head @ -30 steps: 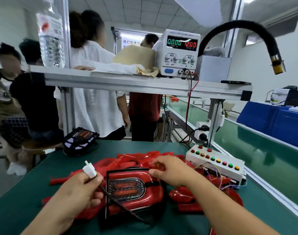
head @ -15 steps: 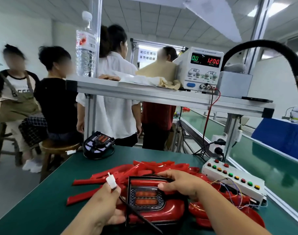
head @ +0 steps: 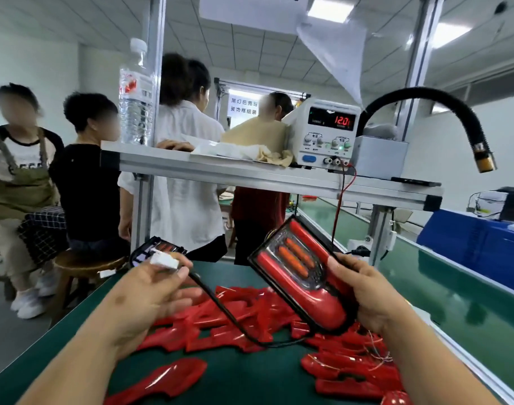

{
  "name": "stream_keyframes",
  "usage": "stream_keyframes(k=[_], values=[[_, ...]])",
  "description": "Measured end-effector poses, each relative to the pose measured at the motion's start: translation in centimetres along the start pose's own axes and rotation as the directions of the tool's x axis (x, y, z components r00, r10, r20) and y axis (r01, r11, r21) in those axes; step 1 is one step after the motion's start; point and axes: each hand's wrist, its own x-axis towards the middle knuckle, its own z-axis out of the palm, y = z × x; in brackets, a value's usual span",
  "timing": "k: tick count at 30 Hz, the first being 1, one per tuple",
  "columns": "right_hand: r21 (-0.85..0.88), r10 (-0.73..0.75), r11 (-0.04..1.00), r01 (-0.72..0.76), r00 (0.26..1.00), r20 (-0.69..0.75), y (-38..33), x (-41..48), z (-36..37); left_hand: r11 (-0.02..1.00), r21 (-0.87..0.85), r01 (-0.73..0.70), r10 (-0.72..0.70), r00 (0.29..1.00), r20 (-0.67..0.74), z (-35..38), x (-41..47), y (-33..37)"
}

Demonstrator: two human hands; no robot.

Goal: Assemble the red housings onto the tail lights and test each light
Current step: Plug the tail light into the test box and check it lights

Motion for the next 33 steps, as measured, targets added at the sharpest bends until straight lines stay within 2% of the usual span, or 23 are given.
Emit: stream_keyframes(k=[2, 3, 5, 7, 9, 12, 14, 16, 18, 21, 24, 27, 31, 33], values=[[0.183, -0.003, 0.983, 0.021, 0.995, -0.100, -1.3, -1.3, 0.3, 0.972, -0.119, -0.202, 0.178, 0.967, -0.184, 2.2, 0.3, -0.2], [0.251, 0.019, 0.968, 0.015, 0.991, -0.132, -1.7, -1.9, 0.6, 0.947, -0.173, -0.271, 0.220, 0.939, -0.265, 3.9, 0.1, -0.5], [0.382, 0.086, 0.924, -0.006, 0.978, -0.191, -2.1, -3.0, 1.5, 0.887, -0.319, -0.334, 0.210, 0.908, -0.363, 8.1, -0.8, -1.8], [0.487, 0.150, 0.873, -0.009, 0.956, -0.252, -1.8, -4.0, 2.5, 0.843, -0.431, -0.323, 0.156, 0.912, -0.379, 13.0, -2.0, -3.2], [0.527, 0.189, 0.850, 0.009, 0.928, -0.321, -1.1, -5.0, 3.1, 0.842, -0.463, -0.277, 0.157, 0.947, -0.280, 17.5, -3.2, -4.0], [0.498, 0.187, 0.862, 0.094, 0.855, -0.485, -0.1, -6.2, 1.7, 0.844, -0.528, -0.092, 0.111, 0.994, 0.003, 21.8, -4.2, -4.5], [0.409, 0.163, 0.902, 0.139, 0.767, -0.620, -0.3, -7.1, -0.3, 0.796, -0.601, 0.063, 0.073, 0.977, 0.198, 23.5, -4.6, -4.6], [0.343, 0.132, 0.923, 0.174, 0.695, -0.707, -0.9, -8.0, -2.6, 0.791, -0.592, 0.154, 0.062, 0.943, 0.327, 25.4, -4.9, -4.8], [0.320, 0.102, 0.922, 0.219, 0.660, -0.745, -1.7, -8.7, -5.0, 0.845, -0.510, 0.161, 0.049, 0.926, 0.373, 28.1, -5.1, -5.1], [0.328, 0.039, 0.885, 0.329, 0.651, -0.758, -3.3, -10.0, -9.0, 0.893, -0.420, 0.160, 0.036, 0.906, 0.423, 32.7, -4.8, -4.7], [0.249, -0.057, 0.896, 0.368, 0.652, -0.756, -5.1, -11.1, -13.2, 0.875, -0.392, 0.286, -0.081, 0.882, 0.464, 37.2, -3.7, -3.8], [0.144, -0.103, 0.938, 0.315, 0.651, -0.752, -6.9, -11.2, -17.5, 0.848, -0.291, 0.442, -0.228, 0.801, 0.553, 41.3, -2.8, -3.2], [0.065, -0.035, 0.985, 0.162, 0.548, -0.836, -8.4, -9.0, -22.4, 0.855, -0.140, 0.500, -0.332, 0.733, 0.593, 45.5, -1.2, -3.7], [0.019, -0.034, 0.995, 0.094, 0.526, -0.850, -8.8, -7.9, -23.9, 0.852, -0.089, 0.517, -0.369, 0.711, 0.599, 47.0, -0.3, -4.3]])
